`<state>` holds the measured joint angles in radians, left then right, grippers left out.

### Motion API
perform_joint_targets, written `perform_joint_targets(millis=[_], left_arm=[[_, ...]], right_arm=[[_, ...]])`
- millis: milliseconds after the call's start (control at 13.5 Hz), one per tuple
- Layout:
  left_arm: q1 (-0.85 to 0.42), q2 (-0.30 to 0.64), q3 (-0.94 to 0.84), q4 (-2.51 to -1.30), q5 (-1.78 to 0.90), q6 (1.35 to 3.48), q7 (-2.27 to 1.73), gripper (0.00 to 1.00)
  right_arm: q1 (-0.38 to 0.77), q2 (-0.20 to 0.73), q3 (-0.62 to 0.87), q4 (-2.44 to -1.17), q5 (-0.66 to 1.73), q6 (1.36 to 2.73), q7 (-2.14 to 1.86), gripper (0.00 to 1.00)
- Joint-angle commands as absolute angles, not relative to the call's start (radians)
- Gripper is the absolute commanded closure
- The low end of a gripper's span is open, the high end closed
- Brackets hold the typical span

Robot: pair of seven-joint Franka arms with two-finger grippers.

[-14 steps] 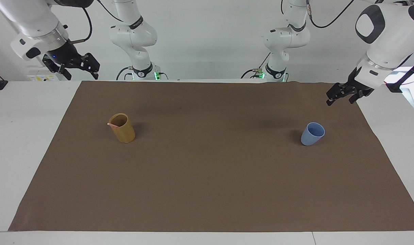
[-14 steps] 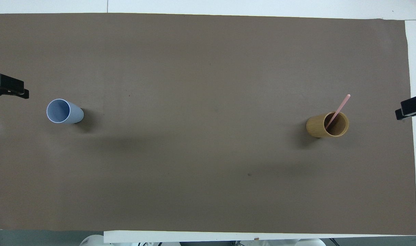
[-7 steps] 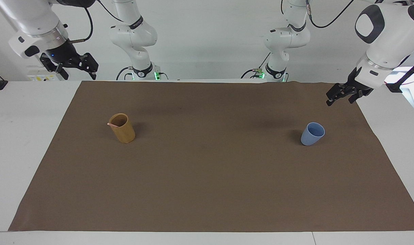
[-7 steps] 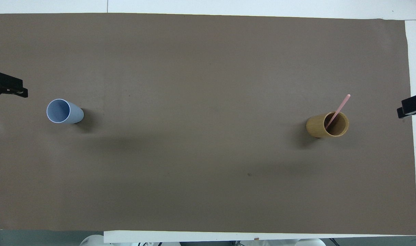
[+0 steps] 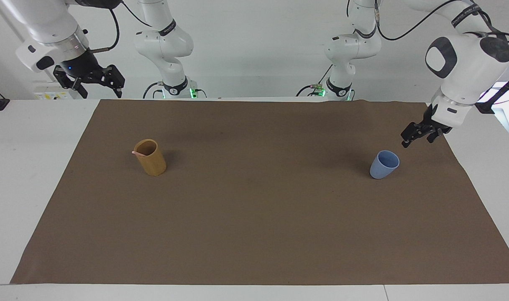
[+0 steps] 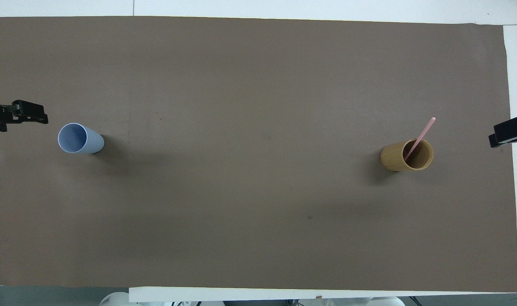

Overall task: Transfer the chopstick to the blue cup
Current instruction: 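Reach the left gripper to the light blue cup and grasp it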

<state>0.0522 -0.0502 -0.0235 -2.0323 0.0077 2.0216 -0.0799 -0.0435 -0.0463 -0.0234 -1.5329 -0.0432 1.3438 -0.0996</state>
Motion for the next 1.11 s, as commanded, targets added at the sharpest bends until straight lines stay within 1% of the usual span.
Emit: perform_joint_targets(millis=[0,296,370,444,519,889,963,1037], left_arm=[[0.077,-0.057,-0.028,-2.112,0.023,2.115,-0.092,0.0],[0.077,-0.054,-0.028,-2.209,0.023,2.193,-0.098,0.01],[0.074,-0.045,-0.028,-2.239,0.021,2.229,-0.1,0.07],[0.061,-0.037,-0.028,-2.27,0.023,2.262,-0.135,0.8],[0.06,-0.029,-0.028,-2.282,0.047,2.29,-0.15,1.0],[0.058,-0.008,-0.031,-2.27,0.072,2.339,-0.159,1.0],[0.043,0.001,-0.032,-2.248,0.072,2.341,-0.19,1.0],[-0.004,0.012,-0.032,-2.229,0.072,2.341,-0.237,1.0]], right_arm=[[-0.051,-0.075,-0.018,-1.581,-0.052,1.354,-0.089,0.0],[-0.054,-0.08,-0.018,-1.588,-0.049,1.356,-0.092,0.0],[-0.055,-0.081,-0.018,-1.597,-0.048,1.358,-0.092,0.0],[-0.055,-0.089,-0.02,-1.606,-0.048,1.362,-0.091,0.0],[-0.054,-0.09,-0.02,-1.606,-0.048,1.362,-0.089,0.0],[-0.049,-0.091,-0.02,-1.606,-0.046,1.362,-0.092,0.0],[-0.051,-0.091,-0.02,-1.606,-0.046,1.361,-0.095,0.0],[-0.049,-0.091,-0.02,-1.609,-0.046,1.361,-0.095,0.0]])
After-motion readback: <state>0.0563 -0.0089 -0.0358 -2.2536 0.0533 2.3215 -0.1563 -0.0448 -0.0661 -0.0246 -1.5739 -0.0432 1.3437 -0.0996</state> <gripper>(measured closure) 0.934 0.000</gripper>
